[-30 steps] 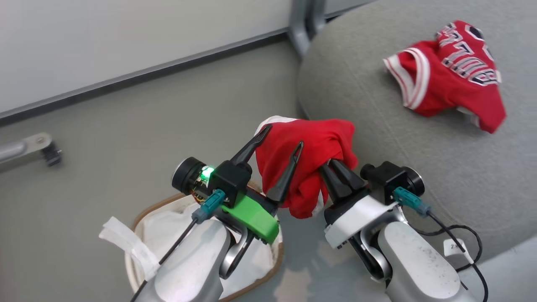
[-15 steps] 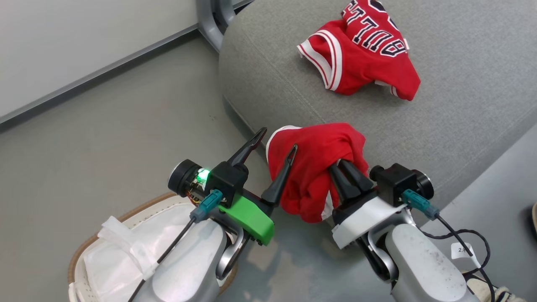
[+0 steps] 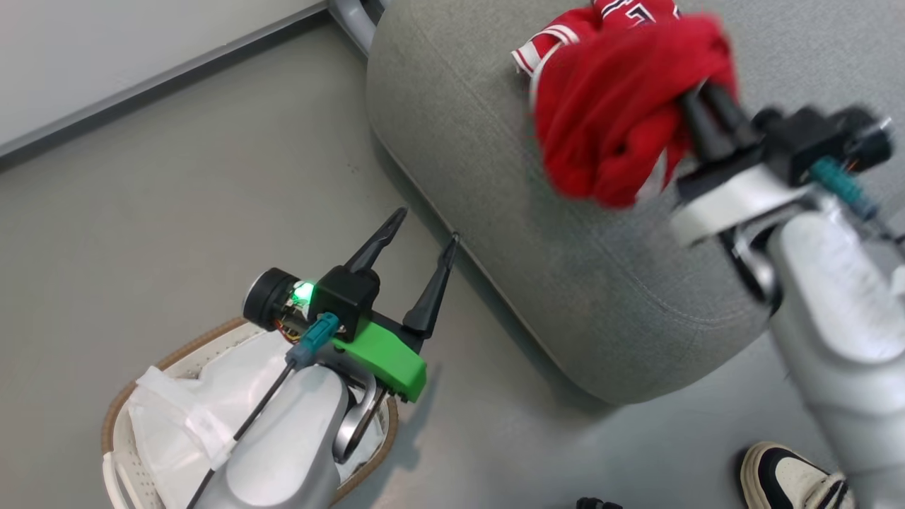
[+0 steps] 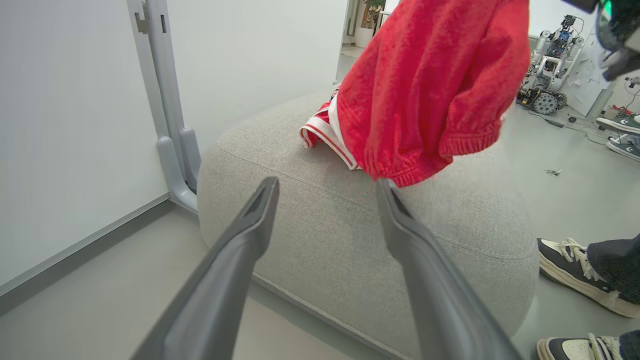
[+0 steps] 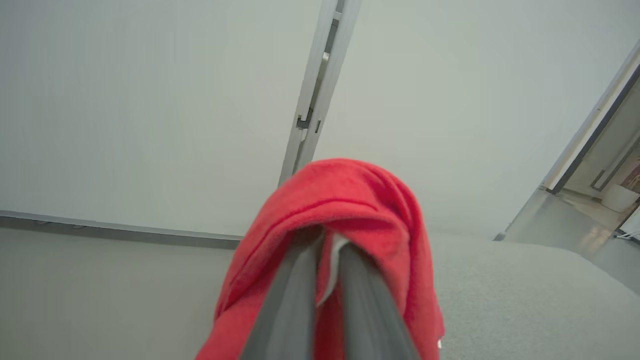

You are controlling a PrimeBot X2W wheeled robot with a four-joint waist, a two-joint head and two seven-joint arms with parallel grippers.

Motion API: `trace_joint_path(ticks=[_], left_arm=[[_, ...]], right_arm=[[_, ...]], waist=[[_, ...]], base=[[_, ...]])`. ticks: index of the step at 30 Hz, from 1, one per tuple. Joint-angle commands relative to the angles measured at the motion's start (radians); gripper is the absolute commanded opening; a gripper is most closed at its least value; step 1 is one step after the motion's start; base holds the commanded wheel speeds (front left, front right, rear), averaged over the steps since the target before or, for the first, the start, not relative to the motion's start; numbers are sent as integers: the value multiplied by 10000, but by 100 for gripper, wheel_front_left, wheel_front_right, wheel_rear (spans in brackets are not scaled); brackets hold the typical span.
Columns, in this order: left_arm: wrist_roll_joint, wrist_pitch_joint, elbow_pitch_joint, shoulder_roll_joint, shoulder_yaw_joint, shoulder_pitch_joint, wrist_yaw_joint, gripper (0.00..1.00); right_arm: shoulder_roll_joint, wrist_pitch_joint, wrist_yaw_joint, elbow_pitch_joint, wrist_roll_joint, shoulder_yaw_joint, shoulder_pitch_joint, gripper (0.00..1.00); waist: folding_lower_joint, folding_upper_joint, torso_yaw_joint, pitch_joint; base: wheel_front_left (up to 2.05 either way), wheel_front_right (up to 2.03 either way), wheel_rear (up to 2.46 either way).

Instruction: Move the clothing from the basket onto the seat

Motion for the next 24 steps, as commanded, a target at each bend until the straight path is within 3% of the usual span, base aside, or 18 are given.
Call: trace_joint_path(ticks=[1,13,18,22,23,24], left_arm=[[131,-3,38,115,78,143,-24,100],[241,-3,339,131,-18,-470,-25,100],[265,-3,400,180,-95,-791,-26,100],[260,-3,359,252,-99,-948,-26,100],[267,-3,349,290,-107,-996,-26,100],[282,-3,337,309,-96,-1027,-26,100]], right_arm=[[-233,-17,-14,109,-110,-144,-532,0],[-1776,-16,-14,2556,-747,-1081,-3461,0],[-2028,-16,-14,3214,-1042,-1857,-3745,0],[-1858,-17,-14,3536,-1144,-2868,-3559,0],[-1820,-16,-14,3566,-1288,-3065,-3445,5],[-1759,-17,-14,3609,-1351,-3212,-3336,17]], waist=[[0,-1,136,264],[0,-1,1062,1451],[0,-1,1519,2038],[0,-1,1779,2489],[0,-1,1829,2598],[0,-1,1867,2670]], base=[[0,0,0],[0,0,0],[0,0,0],[0,0,0],[0,0,0],[0,0,0]])
